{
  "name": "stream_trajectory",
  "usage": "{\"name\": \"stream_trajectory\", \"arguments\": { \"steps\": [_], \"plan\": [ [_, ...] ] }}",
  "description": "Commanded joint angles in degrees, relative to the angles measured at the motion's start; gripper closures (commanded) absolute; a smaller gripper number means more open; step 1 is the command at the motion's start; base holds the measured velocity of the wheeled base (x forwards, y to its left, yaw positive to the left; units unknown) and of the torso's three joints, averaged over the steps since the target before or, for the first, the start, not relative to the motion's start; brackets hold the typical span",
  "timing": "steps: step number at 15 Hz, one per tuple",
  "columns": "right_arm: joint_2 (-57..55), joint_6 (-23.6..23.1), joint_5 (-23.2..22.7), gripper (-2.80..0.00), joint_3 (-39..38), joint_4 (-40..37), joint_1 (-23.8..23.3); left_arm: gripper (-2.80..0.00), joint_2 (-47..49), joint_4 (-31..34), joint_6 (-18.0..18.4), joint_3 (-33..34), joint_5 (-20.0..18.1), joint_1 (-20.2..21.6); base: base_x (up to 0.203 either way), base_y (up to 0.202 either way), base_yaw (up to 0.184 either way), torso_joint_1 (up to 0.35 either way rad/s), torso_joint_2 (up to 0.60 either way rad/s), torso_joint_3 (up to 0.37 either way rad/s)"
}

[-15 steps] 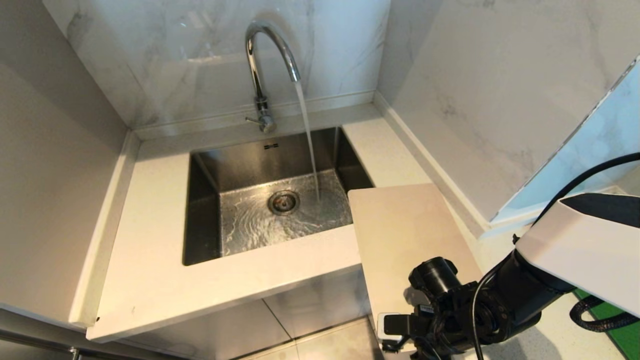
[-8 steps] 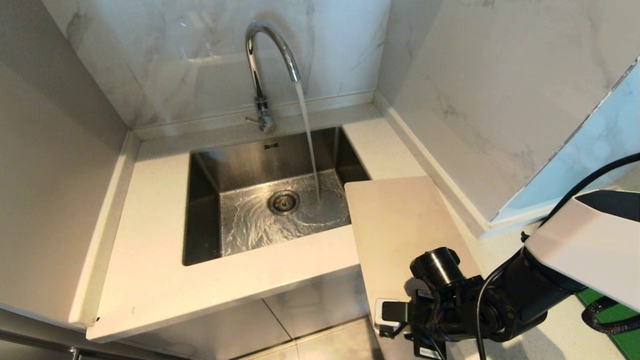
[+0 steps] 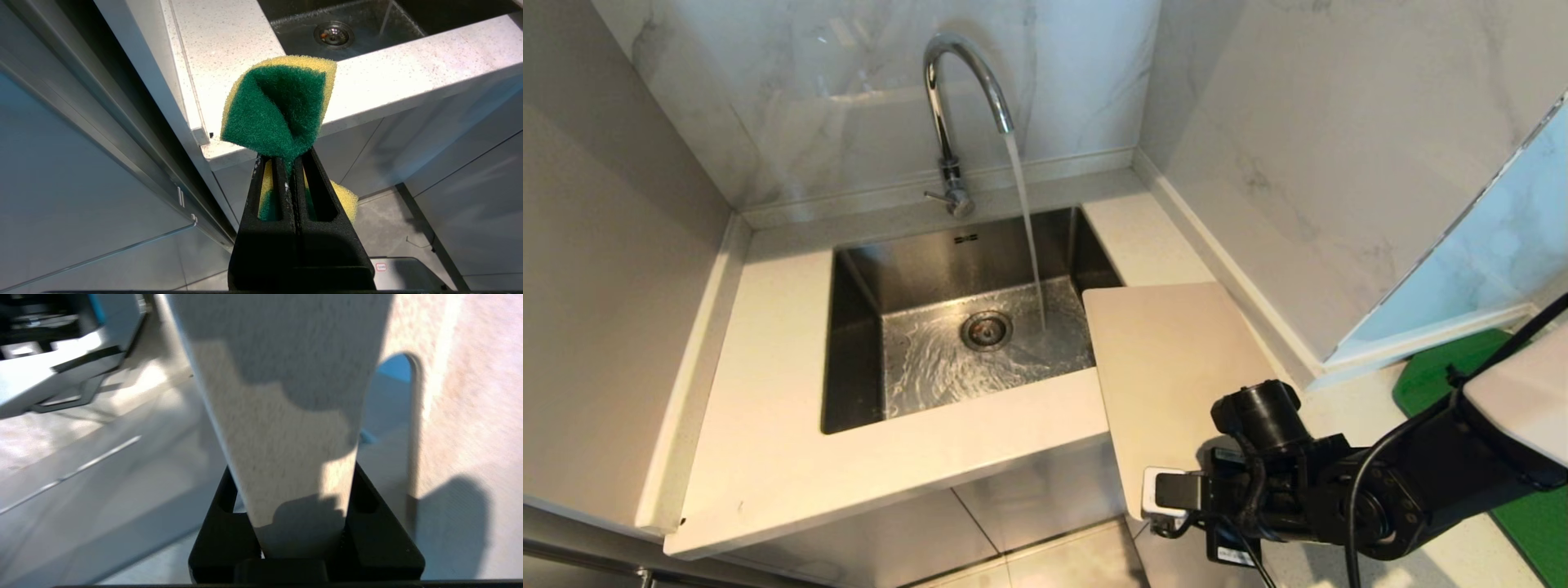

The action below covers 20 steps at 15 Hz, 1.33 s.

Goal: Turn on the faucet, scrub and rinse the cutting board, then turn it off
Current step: Pick up the cutting board

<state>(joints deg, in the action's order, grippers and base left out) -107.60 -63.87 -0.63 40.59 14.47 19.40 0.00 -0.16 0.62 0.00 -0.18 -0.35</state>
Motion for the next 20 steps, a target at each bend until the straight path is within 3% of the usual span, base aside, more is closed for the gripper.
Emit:
{"name": "stream_trajectory", "arguments": {
  "steps": [1,10,15,20],
  "plan": [
    [4.4,-1.6,-0.1,0.0,0.0,0.1,0.0,0.0,-0.2,0.0,-0.1,0.1,0.0,0.0,0.0,0.0,0.0,0.0,0.0,0.0],
    [15.1,-12.1,4.1,0.0,-0.6,0.4,-0.6,0.0,-0.2,0.0,-0.4,0.1,0.0,0.0,0.0,0.0,0.0,0.0,0.0,0.0],
    [16.0,-16.7,4.2,0.0,-4.1,12.0,-1.3,0.0,-0.2,0.0,-0.4,0.1,0.0,0.0,0.0,0.0,0.0,0.0,0.0,0.0],
    [17.9,-20.4,3.8,0.0,-5.3,17.2,-2.0,0.0,-0.2,0.0,-0.4,0.1,0.0,0.0,0.0,0.0,0.0,0.0,0.0,0.0]
  ]
}}
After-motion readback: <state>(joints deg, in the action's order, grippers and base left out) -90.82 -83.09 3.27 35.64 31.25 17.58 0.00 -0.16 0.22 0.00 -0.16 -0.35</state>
